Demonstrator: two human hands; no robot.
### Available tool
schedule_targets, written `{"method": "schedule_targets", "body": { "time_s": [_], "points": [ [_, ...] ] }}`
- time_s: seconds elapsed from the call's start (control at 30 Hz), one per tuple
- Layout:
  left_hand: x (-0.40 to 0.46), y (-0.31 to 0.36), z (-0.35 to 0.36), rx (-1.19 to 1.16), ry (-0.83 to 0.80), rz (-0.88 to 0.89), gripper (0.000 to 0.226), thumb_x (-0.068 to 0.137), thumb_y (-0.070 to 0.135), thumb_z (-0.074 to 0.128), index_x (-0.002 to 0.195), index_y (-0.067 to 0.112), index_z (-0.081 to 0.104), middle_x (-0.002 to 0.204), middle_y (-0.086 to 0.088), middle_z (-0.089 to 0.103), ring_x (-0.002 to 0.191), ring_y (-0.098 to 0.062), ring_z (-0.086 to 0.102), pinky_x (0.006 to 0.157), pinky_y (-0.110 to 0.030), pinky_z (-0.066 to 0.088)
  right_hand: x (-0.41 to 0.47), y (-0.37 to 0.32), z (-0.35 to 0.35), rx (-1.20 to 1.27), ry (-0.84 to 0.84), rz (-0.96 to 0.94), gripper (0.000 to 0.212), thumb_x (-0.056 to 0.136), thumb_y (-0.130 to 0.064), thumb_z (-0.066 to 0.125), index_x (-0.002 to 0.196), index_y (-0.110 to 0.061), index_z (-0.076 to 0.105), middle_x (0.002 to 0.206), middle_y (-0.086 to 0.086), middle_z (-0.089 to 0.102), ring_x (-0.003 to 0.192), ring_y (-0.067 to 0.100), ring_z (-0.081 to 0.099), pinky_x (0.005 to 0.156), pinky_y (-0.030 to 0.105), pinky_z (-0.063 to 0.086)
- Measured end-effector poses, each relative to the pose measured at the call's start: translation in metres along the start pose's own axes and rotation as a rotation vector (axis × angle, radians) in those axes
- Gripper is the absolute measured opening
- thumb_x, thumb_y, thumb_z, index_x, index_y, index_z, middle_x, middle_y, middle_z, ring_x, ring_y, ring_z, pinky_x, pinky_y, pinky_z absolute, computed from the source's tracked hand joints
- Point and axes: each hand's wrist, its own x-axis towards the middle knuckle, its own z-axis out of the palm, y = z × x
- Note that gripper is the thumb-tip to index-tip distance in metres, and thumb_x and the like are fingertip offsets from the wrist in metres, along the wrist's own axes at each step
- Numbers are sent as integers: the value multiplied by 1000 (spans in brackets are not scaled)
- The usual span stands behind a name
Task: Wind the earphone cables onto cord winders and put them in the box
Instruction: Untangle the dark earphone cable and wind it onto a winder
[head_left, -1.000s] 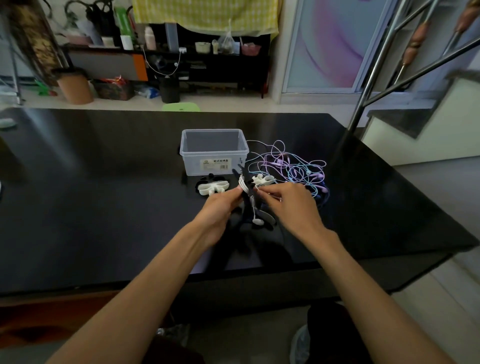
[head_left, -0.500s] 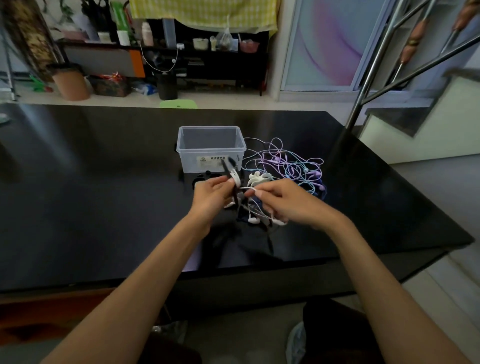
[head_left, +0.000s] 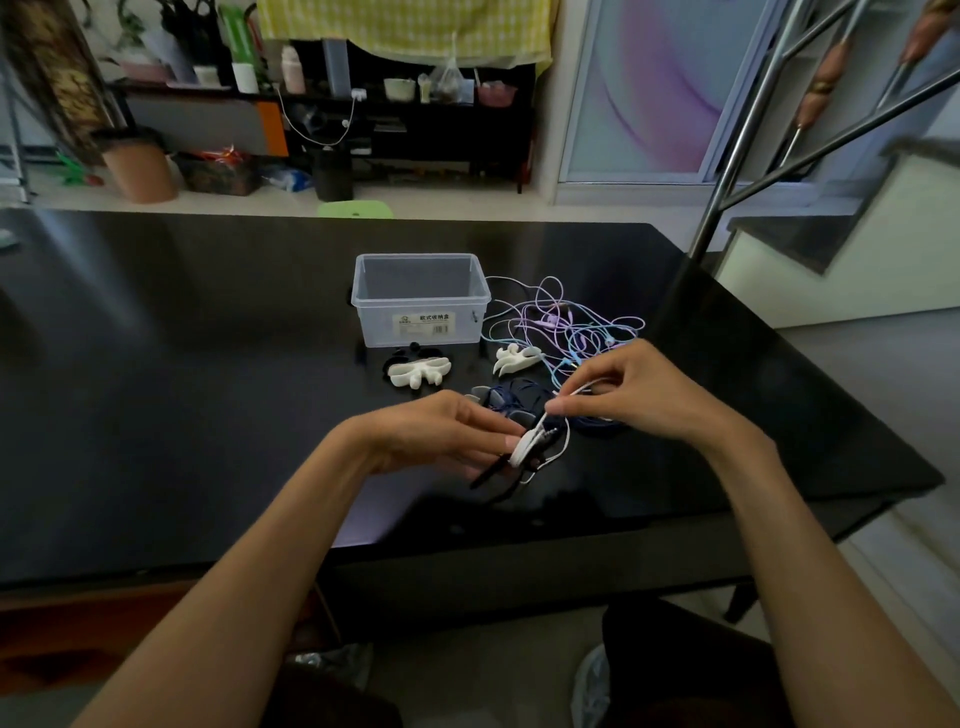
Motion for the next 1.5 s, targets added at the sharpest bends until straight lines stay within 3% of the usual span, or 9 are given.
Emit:
{"method": "schedule_targets", "body": {
  "time_s": [0.17, 0.27, 0.4, 0.6, 0.77, 1.0, 1.2, 1.33, 1.5],
  "points": [
    [-7, -1, -6, -105, -132, 89, 37, 91, 17, 54, 128, 17, 57, 123, -5, 65, 113, -18, 61, 87, -22, 51, -2, 5, -7, 179, -98, 51, 22, 69, -45, 66, 78, -28, 76, 85, 3, 73, 77, 7, 62, 74, 16, 47],
    [-8, 2, -5, -234, -117, 196, 41, 89, 20, 50, 129, 12, 54, 127, -9, 62, 119, -20, 58, 90, -22, 50, -2, 8, -2, 196, -145, 81, 26, 77, -43, 63, 85, -21, 75, 75, 1, 69, 70, 4, 57, 68, 17, 44],
    [-2, 2, -6, -411, 20, 270, 35, 88, 23, 50, 119, 11, 61, 119, -9, 67, 111, -17, 63, 90, -22, 50, 5, 4, 11, 250, -100, 134, 30, 93, -30, 53, 92, -4, 68, 60, 2, 48, 53, 1, 45, 59, 12, 45],
    [11, -2, -9, -604, 360, 354, 30, 100, 18, 39, 116, 6, 61, 114, -6, 68, 104, -13, 65, 99, -30, 46, 12, -7, 34, 318, -103, 144, 27, 99, -27, 43, 84, -10, 59, 58, -1, 37, 41, 2, 30, 38, 12, 24],
    [19, -3, 0, -814, 426, 366, 28, 100, 18, 41, 110, 5, 63, 103, -2, 72, 93, -9, 69, 83, -18, 54, 22, -14, 51, 26, -1, 36, 28, 99, -22, 46, 84, -12, 67, 54, -6, 44, 44, 0, 40, 51, 15, 33],
    [25, -12, 3, -562, 695, 322, 17, 95, 6, 50, 106, 0, 62, 86, -4, 68, 64, -4, 68, 68, -19, 56, 13, -23, 48, -90, -110, 22, 21, 97, -16, 46, 103, -15, 66, 64, 2, 56, 60, 12, 50, 60, 26, 40],
    [22, -11, 7, -236, 577, 161, 32, 93, 6, 56, 122, -6, 54, 98, -12, 62, 71, -6, 60, 59, -10, 49, 7, -20, 31, -304, -68, -46, 17, 96, -19, 49, 97, -12, 64, 68, -5, 64, 56, -3, 52, 55, 13, 35],
    [13, -9, 8, -103, 287, 63, 24, 93, 12, 56, 116, 9, 62, 97, -7, 68, 79, -9, 64, 67, -13, 51, 4, -17, 23, -161, 20, -48, 9, 91, -23, 60, 98, -19, 57, 76, -1, 69, 71, 7, 65, 67, 23, 49],
    [7, -4, 4, -107, 62, -9, 25, 93, 12, 54, 115, 17, 64, 95, 4, 73, 83, -5, 68, 79, -18, 53, 0, -18, 9, 4, 76, -14, 14, 78, -21, 74, 86, -12, 65, 70, -3, 68, 63, 7, 68, 63, 12, 52]
  ]
}}
